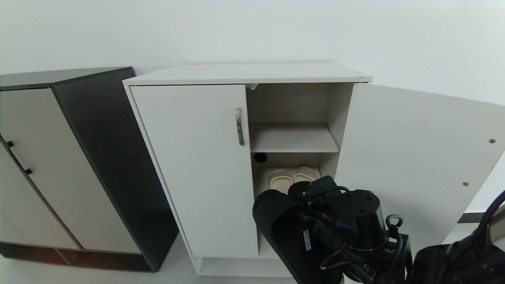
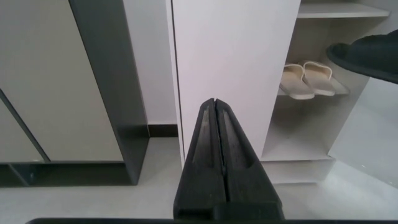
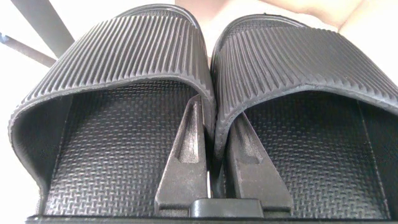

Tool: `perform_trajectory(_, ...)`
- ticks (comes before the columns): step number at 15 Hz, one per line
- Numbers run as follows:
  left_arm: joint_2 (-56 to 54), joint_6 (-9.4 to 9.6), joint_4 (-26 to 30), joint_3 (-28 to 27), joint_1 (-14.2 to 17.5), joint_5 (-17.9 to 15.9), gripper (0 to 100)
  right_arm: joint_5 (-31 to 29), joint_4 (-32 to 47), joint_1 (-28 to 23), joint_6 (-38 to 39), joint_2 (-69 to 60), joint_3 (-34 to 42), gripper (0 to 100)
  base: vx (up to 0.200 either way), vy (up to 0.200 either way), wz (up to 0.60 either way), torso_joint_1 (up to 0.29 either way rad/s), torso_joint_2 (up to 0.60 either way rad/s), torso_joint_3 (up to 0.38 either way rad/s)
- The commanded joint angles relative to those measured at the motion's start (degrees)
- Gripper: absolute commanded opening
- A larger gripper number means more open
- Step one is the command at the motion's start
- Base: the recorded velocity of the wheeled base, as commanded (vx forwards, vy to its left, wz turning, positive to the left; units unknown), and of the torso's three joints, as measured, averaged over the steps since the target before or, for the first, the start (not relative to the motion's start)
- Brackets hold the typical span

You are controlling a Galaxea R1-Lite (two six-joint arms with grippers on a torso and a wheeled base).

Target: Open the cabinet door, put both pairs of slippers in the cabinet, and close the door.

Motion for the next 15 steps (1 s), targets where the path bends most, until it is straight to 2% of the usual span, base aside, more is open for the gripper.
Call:
perform_trajectory(1,-0.01,0.00,0.01,0.00,-0.01,0.02,0,-0.02,-0.02,0.01,-0.01,0.34,-0.06,0,0.000,0.000,0.00,0.000,0.00,0.000)
perform_trajectory(4,-0.01,0.00,0.01,0.00,0.07,0.02,0,-0.02,-0.02,0.01,-0.72,0.87,0.02,0,0.000,0.000,0.00,-0.019,0.13,0.111)
perform_trajectory(6,-0.01,0.00,0.01,0.00,0.07,0.11,0,-0.02,-0.02,0.01,-0.63,0.95,0.02,0,0.000,0.000,-0.60,0.005,0.01,0.019)
perform_trajectory(13,-0.01,0.00,0.01,0.00,-0.01,0.11,0,-0.02,-0.02,0.01,-0.80,1.92,-0.68,0,0.000,0.000,0.00,0.000,0.00,0.000)
perform_trajectory(14,-0.01,0.00,0.01,0.00,-0.01,0.20,0,-1.07,0.59,0.01,-0.80,2.45,-2.70,0,0.000,0.000,0.00,0.000,0.00,0.000)
perform_trajectory(15,-0.01,0.00,0.01,0.00,-0.01,0.11,0,-5.11,3.67,0.10,-0.28,3.33,-6.30,0,0.000,0.000,0.00,0.000,0.00,0.000)
